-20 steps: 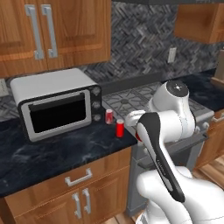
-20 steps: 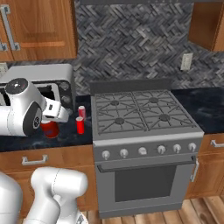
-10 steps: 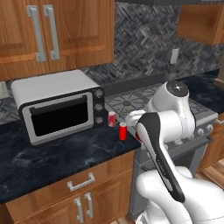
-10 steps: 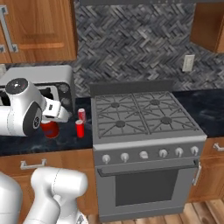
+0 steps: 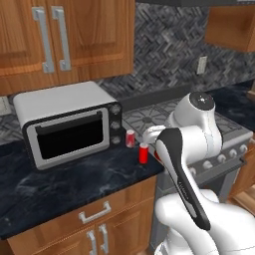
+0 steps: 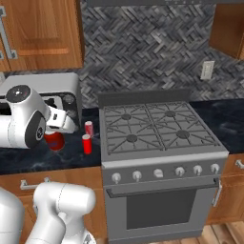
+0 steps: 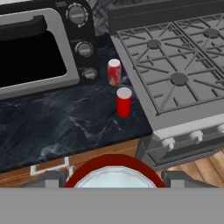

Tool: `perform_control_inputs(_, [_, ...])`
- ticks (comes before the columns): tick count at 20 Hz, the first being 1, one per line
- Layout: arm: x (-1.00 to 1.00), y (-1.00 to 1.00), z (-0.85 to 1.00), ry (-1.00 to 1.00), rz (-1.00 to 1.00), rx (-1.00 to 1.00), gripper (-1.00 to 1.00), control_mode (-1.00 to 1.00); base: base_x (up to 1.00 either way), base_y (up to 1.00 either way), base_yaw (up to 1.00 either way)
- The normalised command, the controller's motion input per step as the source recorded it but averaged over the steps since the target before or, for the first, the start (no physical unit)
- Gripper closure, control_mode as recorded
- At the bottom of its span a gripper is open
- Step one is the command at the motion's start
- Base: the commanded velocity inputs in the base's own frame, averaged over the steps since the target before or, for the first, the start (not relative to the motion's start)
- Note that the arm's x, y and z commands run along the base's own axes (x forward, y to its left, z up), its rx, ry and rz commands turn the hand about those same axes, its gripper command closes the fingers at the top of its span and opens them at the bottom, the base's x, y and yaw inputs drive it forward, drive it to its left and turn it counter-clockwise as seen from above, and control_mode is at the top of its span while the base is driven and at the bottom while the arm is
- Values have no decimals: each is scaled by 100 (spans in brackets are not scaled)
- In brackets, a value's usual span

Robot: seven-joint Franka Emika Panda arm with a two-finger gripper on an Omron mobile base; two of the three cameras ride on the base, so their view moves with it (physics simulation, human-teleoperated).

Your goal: Four empty soda cans are scattered around the kitchen. Gather all the cans and cluster them next to the stove for recycling.

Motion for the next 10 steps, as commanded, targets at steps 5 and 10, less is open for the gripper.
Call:
perform_control_inputs(5, [0, 0, 0, 0, 0, 0, 100, 100, 26, 10, 0])
perform_control_inputs(10, [0, 0, 0, 0, 0, 0, 100, 100, 29, 10, 0])
